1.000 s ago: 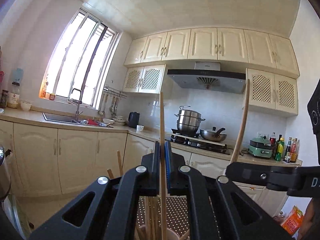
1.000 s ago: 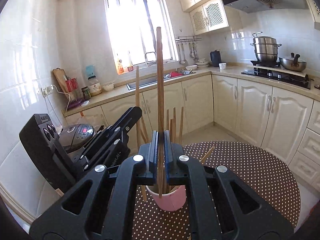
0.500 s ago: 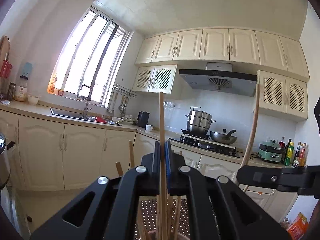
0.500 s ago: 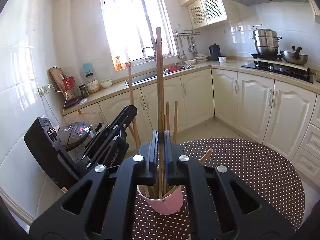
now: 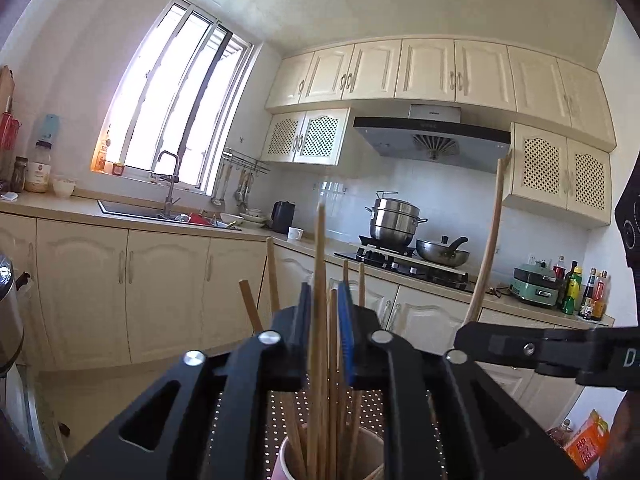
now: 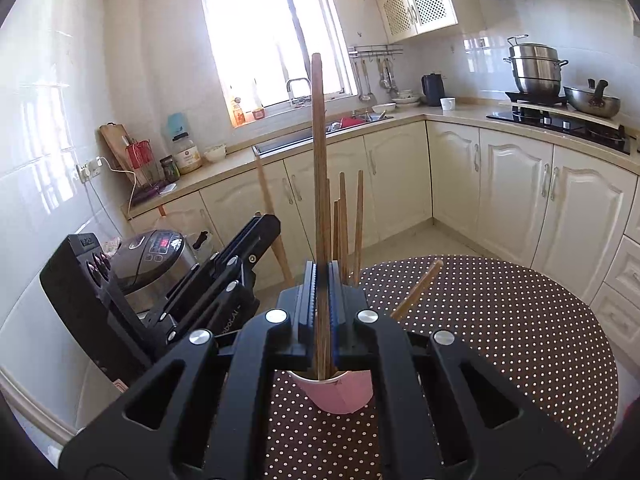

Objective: Organize utensils
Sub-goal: 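Lower both held chopsticks into the mouth of the pink cup, then open the left tool to release its chopstick while the right tool releases its chopstick, then move both open tools down to the remaining chopsticks beside the cup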

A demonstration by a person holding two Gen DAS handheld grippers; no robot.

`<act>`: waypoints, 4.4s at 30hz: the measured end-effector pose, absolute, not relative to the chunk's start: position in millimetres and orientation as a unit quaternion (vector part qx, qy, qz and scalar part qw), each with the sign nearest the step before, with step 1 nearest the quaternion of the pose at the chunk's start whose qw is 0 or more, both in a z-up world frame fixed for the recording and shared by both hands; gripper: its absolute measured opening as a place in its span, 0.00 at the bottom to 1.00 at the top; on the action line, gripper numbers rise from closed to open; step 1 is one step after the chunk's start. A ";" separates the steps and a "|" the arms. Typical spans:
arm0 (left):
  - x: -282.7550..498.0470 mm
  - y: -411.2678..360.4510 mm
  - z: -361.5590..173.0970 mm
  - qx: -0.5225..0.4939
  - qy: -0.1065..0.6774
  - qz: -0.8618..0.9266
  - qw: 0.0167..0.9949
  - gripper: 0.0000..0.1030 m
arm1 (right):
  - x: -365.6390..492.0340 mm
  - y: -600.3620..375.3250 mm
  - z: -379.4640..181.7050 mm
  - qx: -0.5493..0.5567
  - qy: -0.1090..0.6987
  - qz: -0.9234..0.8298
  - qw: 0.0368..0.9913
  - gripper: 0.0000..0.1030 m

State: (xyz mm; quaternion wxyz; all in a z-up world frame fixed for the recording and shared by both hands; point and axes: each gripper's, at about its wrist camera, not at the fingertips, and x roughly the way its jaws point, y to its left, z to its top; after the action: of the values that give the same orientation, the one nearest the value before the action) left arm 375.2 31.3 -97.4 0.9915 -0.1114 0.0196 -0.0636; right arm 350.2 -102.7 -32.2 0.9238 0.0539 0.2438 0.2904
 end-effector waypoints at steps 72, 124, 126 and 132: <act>247.2 6.3 -39.4 -0.006 0.083 -0.006 0.997 0.63 | 248.9 -142.6 -13.9 0.067 0.231 0.238 0.941 0.09; 430.3 -80.2 -224.8 0.006 0.503 -0.064 0.862 0.63 | 313.9 -229.3 -196.4 0.124 0.421 0.177 0.881 0.46; 422.2 -82.2 -227.0 0.006 0.503 -0.067 0.862 0.63 | 316.2 -230.9 -197.4 0.125 0.421 0.177 0.881 0.46; 432.5 -97.2 -230.4 0.037 0.504 -0.050 0.861 0.62 | 320.0 -231.4 -202.8 0.127 0.426 0.176 0.878 0.47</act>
State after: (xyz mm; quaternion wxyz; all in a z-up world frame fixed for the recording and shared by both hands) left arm 432.5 -97.2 -230.4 0.8614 0.0367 0.5041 -0.0502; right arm 320.0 -231.4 -202.8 0.8782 0.1266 0.4263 0.1759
